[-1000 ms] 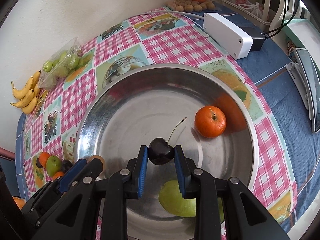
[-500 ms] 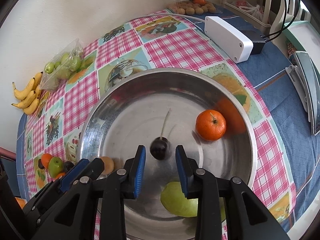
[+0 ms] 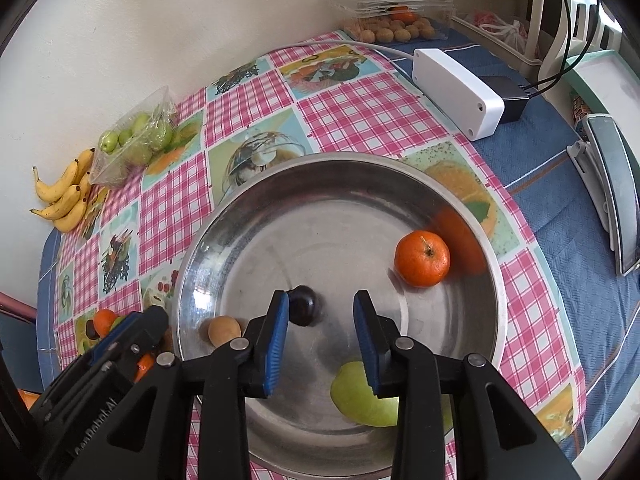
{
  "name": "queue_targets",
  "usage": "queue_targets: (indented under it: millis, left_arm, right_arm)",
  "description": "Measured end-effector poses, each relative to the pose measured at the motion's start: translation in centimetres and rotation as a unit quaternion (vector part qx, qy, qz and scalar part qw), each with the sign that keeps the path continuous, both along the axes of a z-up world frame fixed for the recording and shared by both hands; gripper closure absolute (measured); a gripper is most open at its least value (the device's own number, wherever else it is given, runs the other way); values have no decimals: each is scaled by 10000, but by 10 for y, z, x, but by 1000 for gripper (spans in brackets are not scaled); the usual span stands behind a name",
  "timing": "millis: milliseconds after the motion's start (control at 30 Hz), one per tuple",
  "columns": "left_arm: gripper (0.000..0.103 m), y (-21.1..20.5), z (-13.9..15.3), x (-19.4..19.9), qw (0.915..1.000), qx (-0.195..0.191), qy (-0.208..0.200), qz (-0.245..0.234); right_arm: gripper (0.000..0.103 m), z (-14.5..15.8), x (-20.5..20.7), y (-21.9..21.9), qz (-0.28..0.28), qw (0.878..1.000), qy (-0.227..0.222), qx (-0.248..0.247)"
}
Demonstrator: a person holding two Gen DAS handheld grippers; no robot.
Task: Organize fruits
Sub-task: 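Open the right tool to drop the plum in the plate while the left tool drops the kiwi, then move both open tools away from the plate toward the remaining fruits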
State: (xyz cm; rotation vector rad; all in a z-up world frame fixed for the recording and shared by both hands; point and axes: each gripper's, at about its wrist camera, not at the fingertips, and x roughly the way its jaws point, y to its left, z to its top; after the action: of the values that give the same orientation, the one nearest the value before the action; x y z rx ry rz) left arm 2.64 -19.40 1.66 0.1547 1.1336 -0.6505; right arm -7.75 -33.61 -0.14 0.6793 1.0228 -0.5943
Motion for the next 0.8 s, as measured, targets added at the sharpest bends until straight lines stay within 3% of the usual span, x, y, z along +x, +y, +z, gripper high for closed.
queue_targets:
  millis: [200,267,333,667,800]
  left_arm:
    - [63,14,-5,12,9994,78,95,313]
    - [50,18,-5,15,9990,98,81,424]
    - [43,20,-5,16,9986,100,78,504]
    - [20,30,-13,25,9952,412,102,886]
    - [9,33,-15,27,9933,548,70,1016]
  right_arm:
    - [68,-5,1,0,24,10000,56,49]
    - [68,-6,1,1,38,9999,75,64]
    - [64,-8,2,2,57,9999,102,79]
    - [60,-12,5,4,126,9997,190,124]
    - [45,-14,8,5,157,9994,300,43]
